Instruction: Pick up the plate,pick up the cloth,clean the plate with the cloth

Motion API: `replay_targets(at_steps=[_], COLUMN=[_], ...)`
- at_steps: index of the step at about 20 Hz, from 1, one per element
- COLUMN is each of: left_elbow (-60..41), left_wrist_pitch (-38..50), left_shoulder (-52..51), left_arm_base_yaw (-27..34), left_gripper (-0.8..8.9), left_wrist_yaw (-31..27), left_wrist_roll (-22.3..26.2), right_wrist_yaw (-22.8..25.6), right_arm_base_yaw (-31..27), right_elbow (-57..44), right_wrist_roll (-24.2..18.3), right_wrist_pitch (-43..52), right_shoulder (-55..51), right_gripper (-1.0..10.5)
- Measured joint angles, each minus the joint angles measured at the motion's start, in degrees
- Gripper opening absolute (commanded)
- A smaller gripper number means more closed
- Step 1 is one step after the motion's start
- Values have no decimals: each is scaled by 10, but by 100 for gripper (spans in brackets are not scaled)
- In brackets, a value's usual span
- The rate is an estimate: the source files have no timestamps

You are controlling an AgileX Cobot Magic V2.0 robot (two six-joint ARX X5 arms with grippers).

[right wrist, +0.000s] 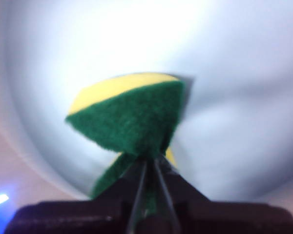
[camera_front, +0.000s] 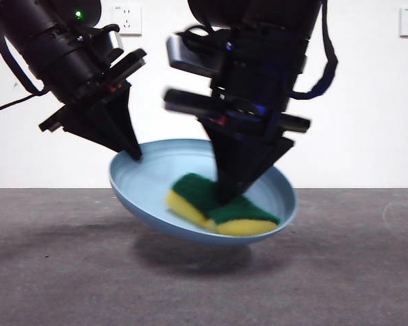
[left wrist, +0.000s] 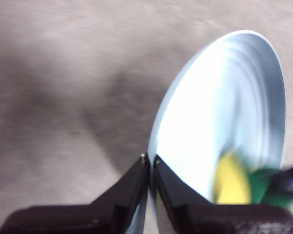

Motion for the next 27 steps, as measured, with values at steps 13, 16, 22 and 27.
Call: replay_targets(at_steps=[13,16,22,27], left_elbow=[3,3,3,3], left_wrist_pitch=[37,38,45,45], left_shoulder=[29,90,113,114], left_arm_base_yaw=[26,29,28,28], left_gripper=[-8,-8,61,468], left_wrist_yaw=[-160,-160,-177,-189], left_wrist_roll=[16,20,20,23], right_wrist_yaw=[23,26,54,54], right_arm_base_yaw=[-5,-9,-21,-40], right_elbow=[-1,-1,-1,-1], right_wrist_roll=[12,20,27,27], right_wrist_pitch=[2,-8,-81,-88], right_shoulder=[-176,-230,-263,-263], right_gripper=[-17,-17,-17,-17])
